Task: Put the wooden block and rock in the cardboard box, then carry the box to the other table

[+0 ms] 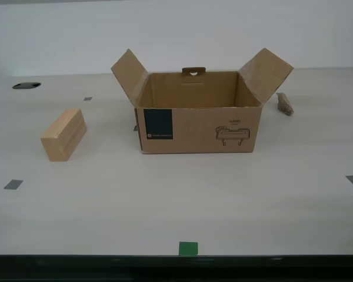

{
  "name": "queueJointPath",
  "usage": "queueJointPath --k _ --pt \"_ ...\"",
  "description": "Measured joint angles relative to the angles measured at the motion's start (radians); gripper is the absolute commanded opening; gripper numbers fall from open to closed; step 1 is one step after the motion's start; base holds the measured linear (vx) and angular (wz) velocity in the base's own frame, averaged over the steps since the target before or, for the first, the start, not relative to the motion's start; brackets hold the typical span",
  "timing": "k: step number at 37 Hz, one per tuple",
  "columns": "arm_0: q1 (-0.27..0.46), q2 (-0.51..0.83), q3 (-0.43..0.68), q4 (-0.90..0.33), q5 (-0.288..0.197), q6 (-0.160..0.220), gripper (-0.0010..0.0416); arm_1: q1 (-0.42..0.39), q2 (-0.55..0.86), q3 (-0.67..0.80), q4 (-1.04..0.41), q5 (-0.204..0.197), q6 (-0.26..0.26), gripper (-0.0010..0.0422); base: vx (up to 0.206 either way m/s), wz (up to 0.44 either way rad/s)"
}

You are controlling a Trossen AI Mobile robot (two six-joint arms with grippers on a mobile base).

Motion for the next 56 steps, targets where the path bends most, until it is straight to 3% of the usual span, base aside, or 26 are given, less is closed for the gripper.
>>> queueJointPath --k 56 --pt "-0.001 0.000 0.000 0.000 0.000 0.000 0.0000 0.000 0.000 0.000 0.000 0.000 0.000 0.0000 0.000 0.000"
